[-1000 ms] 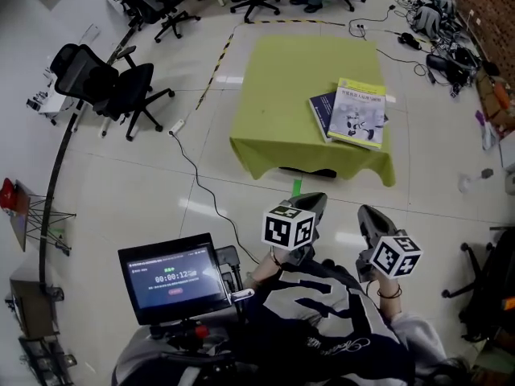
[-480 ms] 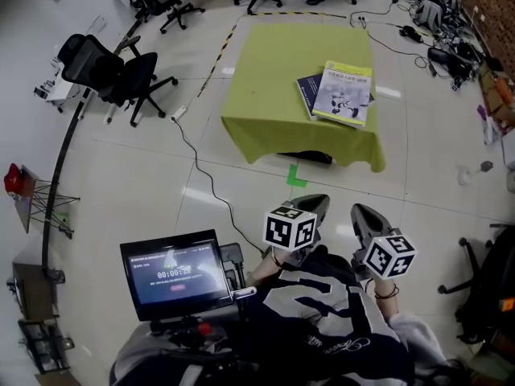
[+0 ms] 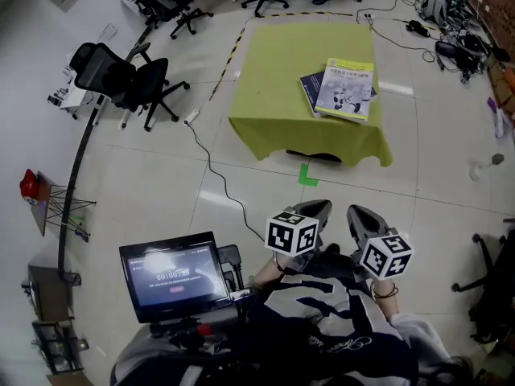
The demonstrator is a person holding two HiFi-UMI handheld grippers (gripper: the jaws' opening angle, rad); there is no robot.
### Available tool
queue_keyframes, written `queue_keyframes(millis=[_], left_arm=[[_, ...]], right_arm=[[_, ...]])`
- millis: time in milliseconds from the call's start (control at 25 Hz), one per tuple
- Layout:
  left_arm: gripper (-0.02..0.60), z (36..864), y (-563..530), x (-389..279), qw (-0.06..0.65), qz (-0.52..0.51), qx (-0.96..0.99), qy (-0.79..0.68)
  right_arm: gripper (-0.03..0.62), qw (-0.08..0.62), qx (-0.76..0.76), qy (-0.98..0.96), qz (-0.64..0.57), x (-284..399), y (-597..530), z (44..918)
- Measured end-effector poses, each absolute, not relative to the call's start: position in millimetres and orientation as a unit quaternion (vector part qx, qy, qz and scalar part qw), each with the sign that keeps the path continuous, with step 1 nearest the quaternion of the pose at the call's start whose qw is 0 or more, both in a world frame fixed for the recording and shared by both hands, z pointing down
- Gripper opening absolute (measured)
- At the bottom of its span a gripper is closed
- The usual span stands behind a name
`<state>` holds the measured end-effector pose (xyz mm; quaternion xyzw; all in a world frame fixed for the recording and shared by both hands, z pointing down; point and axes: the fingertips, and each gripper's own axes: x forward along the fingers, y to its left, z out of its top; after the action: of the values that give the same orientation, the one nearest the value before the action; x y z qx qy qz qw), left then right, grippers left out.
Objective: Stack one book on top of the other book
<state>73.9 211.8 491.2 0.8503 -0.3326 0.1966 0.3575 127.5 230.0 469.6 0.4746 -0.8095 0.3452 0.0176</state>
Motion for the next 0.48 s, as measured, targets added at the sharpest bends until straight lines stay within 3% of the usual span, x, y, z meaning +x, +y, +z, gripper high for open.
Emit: queue_keyframes(millis=[480], left_arm=[[0.004,485,202,75,0.339,0.208,0.865,-0.307]], right_arm=[[-0.005,0.001,0.488,-0.805,0.338,123,218,460]])
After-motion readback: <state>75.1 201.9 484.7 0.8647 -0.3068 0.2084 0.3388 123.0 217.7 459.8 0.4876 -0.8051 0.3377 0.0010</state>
